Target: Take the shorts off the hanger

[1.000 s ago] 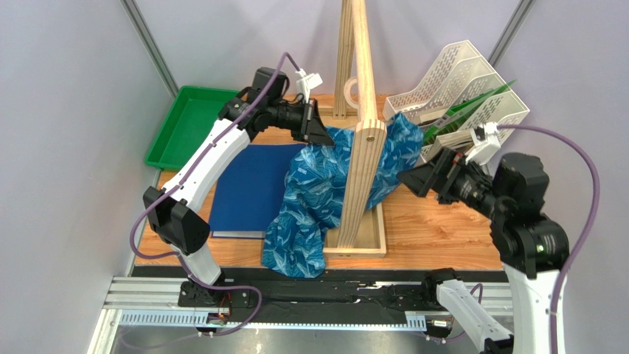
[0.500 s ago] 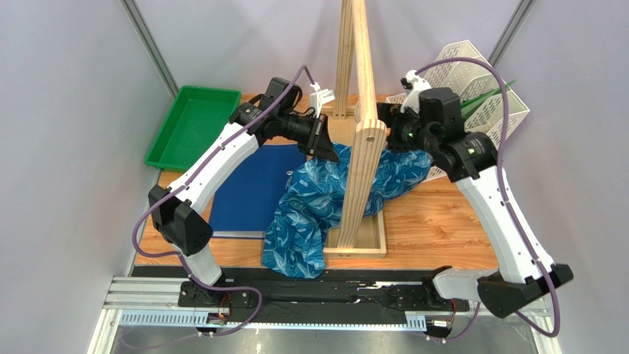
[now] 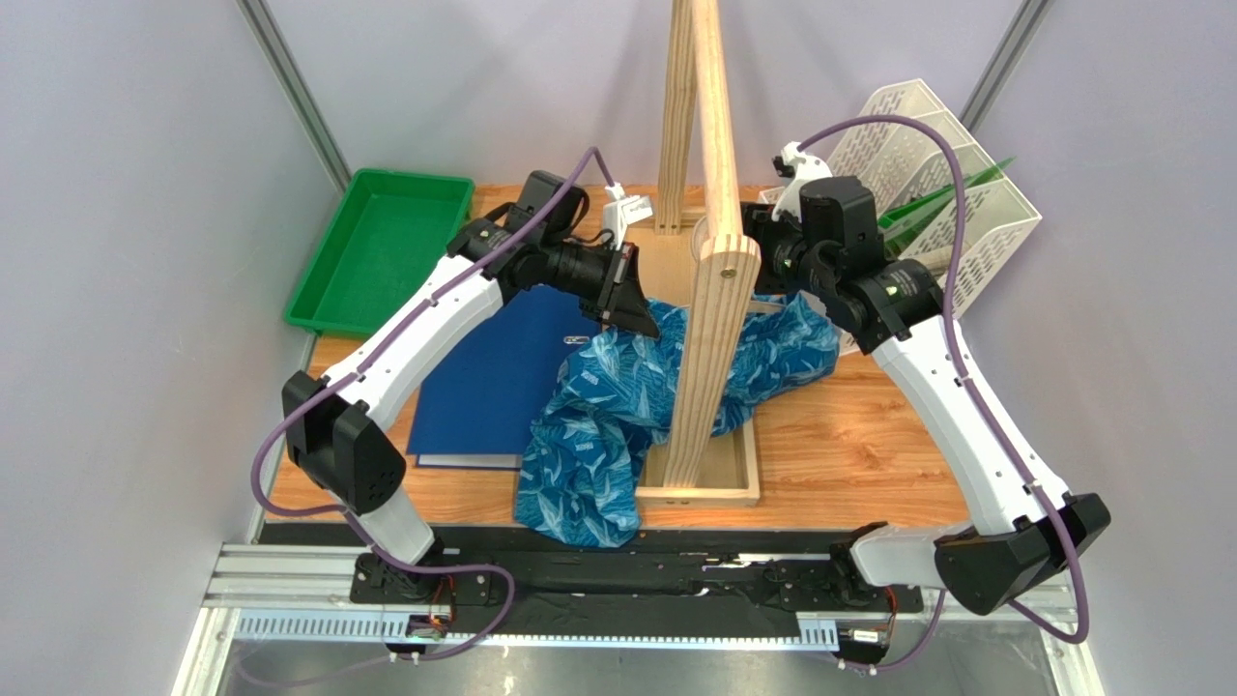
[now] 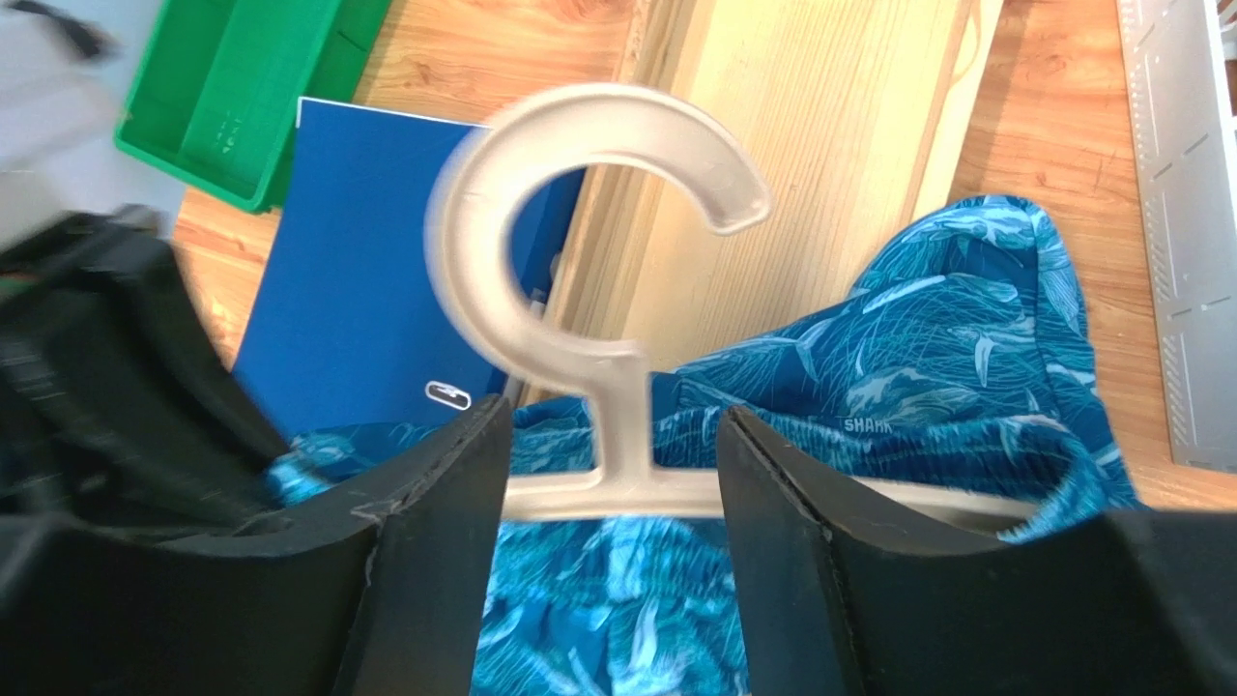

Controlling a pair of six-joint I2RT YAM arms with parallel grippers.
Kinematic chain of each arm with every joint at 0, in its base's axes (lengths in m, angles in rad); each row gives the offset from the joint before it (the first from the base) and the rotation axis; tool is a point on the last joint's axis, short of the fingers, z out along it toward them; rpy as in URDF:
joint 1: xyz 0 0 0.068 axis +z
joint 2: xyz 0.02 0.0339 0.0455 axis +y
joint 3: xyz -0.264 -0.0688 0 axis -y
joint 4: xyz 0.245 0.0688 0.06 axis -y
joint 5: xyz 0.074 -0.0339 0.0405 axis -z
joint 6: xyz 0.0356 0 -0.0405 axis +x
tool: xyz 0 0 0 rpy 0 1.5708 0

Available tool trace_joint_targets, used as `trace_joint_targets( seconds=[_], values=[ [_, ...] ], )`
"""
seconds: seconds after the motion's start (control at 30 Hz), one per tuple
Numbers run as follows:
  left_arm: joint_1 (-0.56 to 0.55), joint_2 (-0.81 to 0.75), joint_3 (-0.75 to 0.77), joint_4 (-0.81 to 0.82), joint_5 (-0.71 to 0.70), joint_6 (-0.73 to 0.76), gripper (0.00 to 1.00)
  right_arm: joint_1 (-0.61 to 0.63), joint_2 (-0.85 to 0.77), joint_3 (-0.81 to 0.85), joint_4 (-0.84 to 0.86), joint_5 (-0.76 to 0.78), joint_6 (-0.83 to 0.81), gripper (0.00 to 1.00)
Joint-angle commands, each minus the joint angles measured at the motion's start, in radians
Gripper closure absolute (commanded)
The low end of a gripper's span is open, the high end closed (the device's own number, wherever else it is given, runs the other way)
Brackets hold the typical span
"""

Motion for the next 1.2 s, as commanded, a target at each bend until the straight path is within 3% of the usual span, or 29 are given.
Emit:
trace_joint_targets(
  seconds=[0.0,0.17,0.27,0.3,0.57,0.6,0.63,0.67,0.77,0.9,1.0,1.17],
  values=[
    [0.001,-0.082,0.002,0.086,0.085,-0.019,1.00,0.003,-0.015,-0.057,0.108,0.010,0.019,0.42],
    [0.001,-0.105,-0.018,0.115,0.122,-0.044,1.00,0.008,-0.014,-0.104,0.169,0.004,0.022,0.43],
    [-0.002,-0.119,-0.028,0.118,0.123,-0.050,1.00,0.014,-0.011,-0.125,0.196,-0.018,0.022,0.61],
    [-0.002,-0.128,-0.032,0.123,0.120,-0.052,1.00,0.022,-0.012,-0.134,0.209,-0.025,0.026,0.62],
    [-0.007,-0.142,-0.052,0.129,0.102,-0.061,1.00,0.062,-0.034,-0.199,0.260,-0.006,0.040,0.61],
    [-0.010,-0.144,-0.056,0.129,0.096,-0.062,1.00,0.060,-0.037,-0.202,0.260,-0.013,0.043,0.67],
    [-0.009,-0.145,-0.058,0.129,0.091,-0.064,1.00,0.063,-0.039,-0.203,0.263,-0.018,0.042,0.79],
    [-0.012,-0.147,-0.061,0.129,0.085,-0.067,1.00,0.063,-0.040,-0.203,0.264,-0.021,0.039,1.00],
    [-0.010,-0.162,-0.050,0.079,-0.005,-0.081,1.00,0.065,-0.074,-0.217,0.286,-0.021,0.020,1.00],
    [-0.009,-0.257,-0.082,0.017,-0.224,-0.114,0.58,0.065,-0.103,-0.233,0.278,0.028,0.011,1.00],
    [0.002,-0.376,-0.169,0.097,-0.282,-0.191,0.38,0.065,-0.111,-0.237,0.272,0.024,0.011,1.00],
    [0.106,-0.574,-0.333,0.314,-0.349,-0.355,0.36,0.065,-0.117,-0.260,0.275,0.013,0.029,1.00]
  ],
)
